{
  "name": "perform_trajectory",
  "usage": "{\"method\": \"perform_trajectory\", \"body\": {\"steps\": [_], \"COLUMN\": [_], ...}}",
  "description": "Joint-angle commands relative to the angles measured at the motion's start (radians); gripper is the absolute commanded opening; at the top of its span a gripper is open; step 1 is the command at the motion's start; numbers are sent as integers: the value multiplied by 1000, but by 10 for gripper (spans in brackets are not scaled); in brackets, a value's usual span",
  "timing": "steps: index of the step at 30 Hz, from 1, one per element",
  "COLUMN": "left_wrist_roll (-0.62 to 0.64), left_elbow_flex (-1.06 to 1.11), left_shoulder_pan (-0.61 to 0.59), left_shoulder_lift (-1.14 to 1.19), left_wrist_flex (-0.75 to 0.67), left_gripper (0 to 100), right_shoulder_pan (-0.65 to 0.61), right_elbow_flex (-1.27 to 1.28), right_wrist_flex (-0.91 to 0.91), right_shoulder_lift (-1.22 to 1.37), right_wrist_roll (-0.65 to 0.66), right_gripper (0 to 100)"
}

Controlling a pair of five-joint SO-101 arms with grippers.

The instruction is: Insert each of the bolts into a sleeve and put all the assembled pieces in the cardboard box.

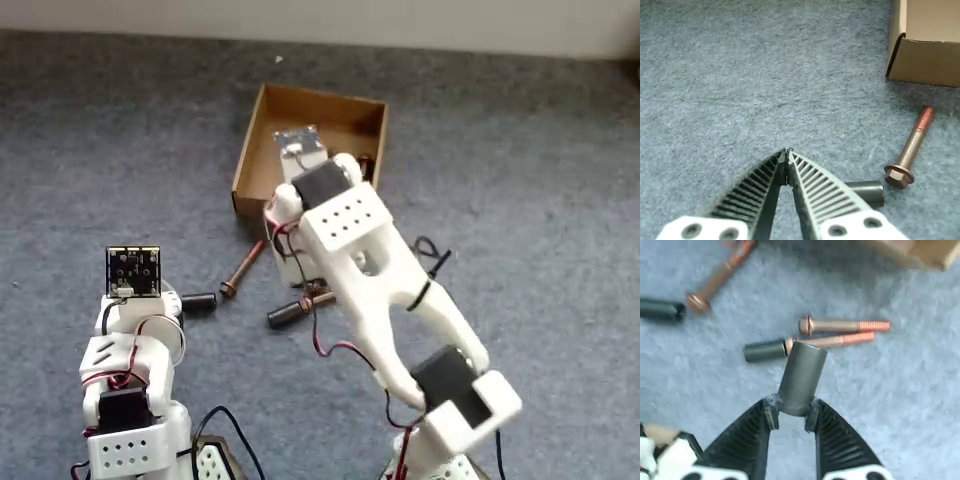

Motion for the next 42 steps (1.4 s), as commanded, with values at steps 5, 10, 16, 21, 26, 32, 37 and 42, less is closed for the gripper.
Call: {"method": "perform_trajectory", "body": {"steps": [5,10,16,21,26,32,37,42], "left_wrist_roll": [-17,-28,-120,-222,-255,-255,-255,-253], "left_elbow_flex": [-8,-8,-8,-51,-213,-369,-495,-676], "left_shoulder_pan": [-5,-5,-5,-4,-4,108,245,348], "left_shoulder_lift": [-4,-4,-4,-1,1,22,252,573], "left_wrist_flex": [-5,-2,2,63,204,310,325,331], "left_gripper": [31,32,32,32,32,73,81,137], "right_shoulder_pan": [2,7,94,185,239,259,406,518], "right_elbow_flex": [564,842,951,958,1007,1101,1179,1274], "right_wrist_flex": [-291,-440,-568,-644,-661,-661,-742,-839], "right_shoulder_lift": [-354,-487,-483,-516,-619,-823,-1007,-1145], "right_wrist_roll": [147,192,196,192,192,190,190,190], "right_gripper": [5,5,5,5,5,5,5,5]}}
